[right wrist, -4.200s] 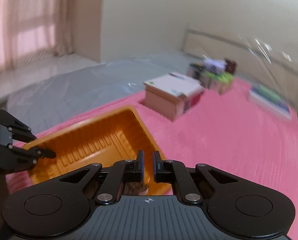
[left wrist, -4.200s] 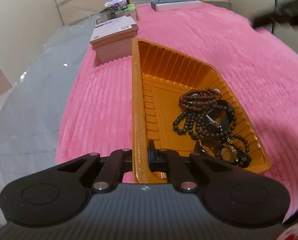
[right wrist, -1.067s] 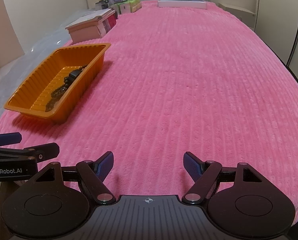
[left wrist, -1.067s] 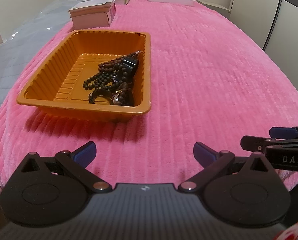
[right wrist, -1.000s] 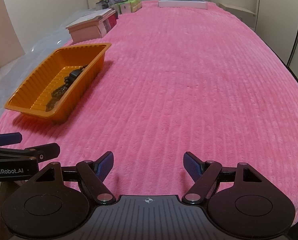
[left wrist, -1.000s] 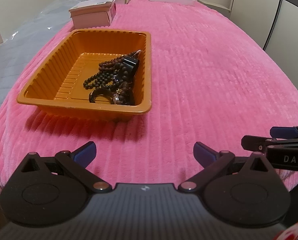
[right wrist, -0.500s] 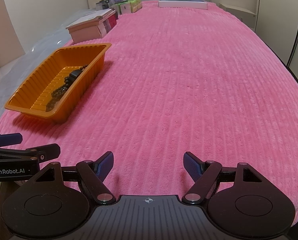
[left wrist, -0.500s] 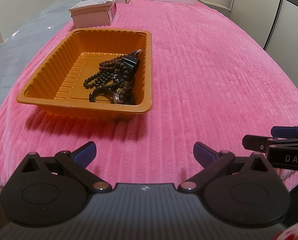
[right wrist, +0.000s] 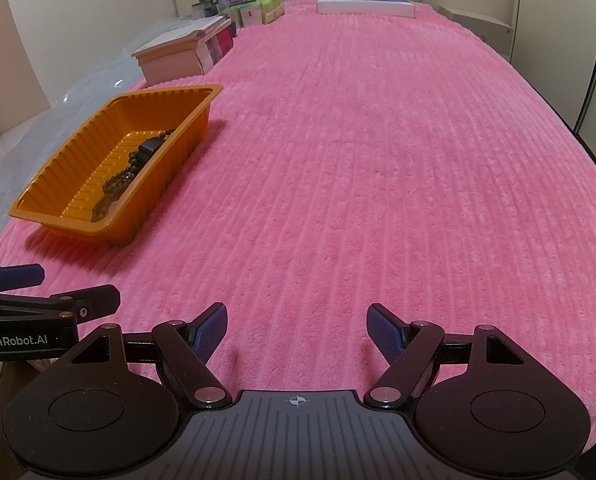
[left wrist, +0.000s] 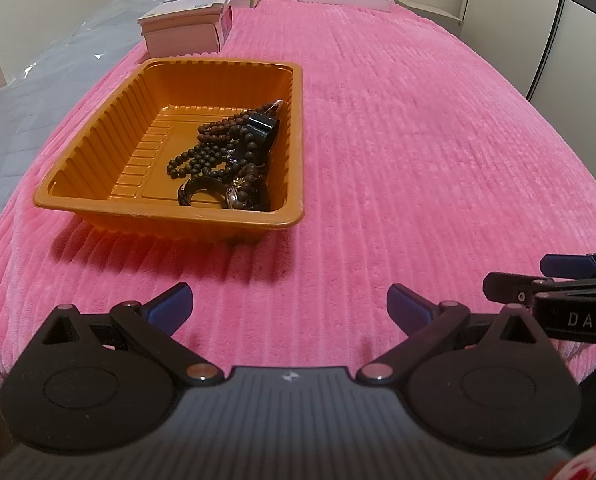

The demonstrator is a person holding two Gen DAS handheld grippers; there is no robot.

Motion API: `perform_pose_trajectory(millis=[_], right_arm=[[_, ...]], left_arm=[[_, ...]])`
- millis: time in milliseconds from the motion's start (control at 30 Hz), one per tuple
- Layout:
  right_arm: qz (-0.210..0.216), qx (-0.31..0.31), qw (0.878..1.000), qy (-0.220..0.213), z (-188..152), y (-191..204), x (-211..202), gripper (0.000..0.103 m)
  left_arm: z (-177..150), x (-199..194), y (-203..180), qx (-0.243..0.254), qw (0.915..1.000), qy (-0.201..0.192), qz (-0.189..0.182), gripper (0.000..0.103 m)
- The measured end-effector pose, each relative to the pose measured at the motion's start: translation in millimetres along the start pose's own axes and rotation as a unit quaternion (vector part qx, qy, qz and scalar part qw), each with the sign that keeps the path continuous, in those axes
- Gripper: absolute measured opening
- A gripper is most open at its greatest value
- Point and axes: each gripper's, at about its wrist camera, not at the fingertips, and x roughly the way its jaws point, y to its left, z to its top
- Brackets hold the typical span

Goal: Organize jewelry

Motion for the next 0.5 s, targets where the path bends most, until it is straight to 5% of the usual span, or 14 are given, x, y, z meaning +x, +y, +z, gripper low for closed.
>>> perform_pose_trajectory(millis=[500], right_arm=[[0.001,-0.001,1.0,0.002,-1.9,-0.5,1.9,0.076]], left_arm=[[-0.1,0.2,-0.1,0.001,1.0,0.0,0.0,0.103]])
